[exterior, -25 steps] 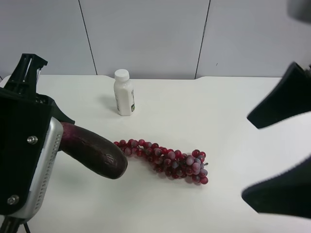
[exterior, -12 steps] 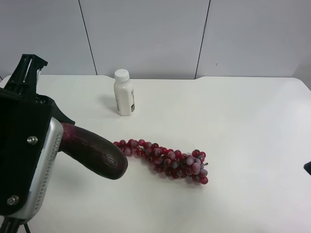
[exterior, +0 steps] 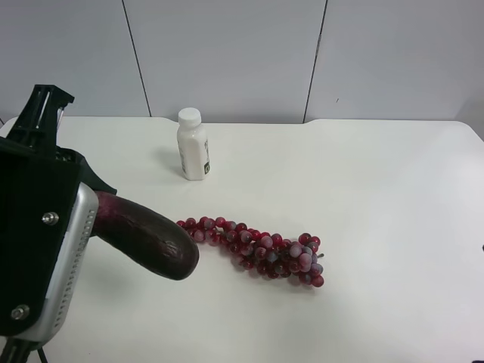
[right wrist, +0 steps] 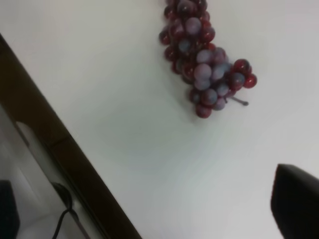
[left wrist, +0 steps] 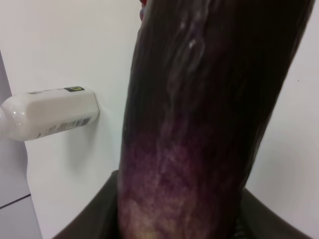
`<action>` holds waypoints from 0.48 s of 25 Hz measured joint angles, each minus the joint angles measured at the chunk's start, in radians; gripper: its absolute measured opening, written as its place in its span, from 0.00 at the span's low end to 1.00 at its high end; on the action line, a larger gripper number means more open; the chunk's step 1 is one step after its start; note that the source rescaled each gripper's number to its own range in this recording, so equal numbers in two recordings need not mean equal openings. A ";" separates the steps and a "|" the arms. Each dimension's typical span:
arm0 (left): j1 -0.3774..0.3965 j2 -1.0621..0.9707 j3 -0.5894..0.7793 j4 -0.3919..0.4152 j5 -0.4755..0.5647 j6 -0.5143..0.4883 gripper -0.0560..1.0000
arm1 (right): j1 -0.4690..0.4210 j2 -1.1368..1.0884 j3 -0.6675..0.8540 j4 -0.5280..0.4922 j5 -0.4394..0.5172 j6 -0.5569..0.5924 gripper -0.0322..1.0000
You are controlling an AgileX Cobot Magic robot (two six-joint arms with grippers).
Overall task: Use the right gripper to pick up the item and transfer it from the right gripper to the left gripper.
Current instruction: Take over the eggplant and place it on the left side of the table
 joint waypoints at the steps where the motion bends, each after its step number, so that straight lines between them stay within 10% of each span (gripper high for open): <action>1: 0.000 0.000 0.000 0.000 0.000 0.000 0.07 | 0.000 0.000 0.000 0.000 0.000 0.000 1.00; 12: 0.000 0.000 0.000 0.000 0.000 0.000 0.07 | -0.072 -0.018 0.000 0.000 -0.002 0.001 1.00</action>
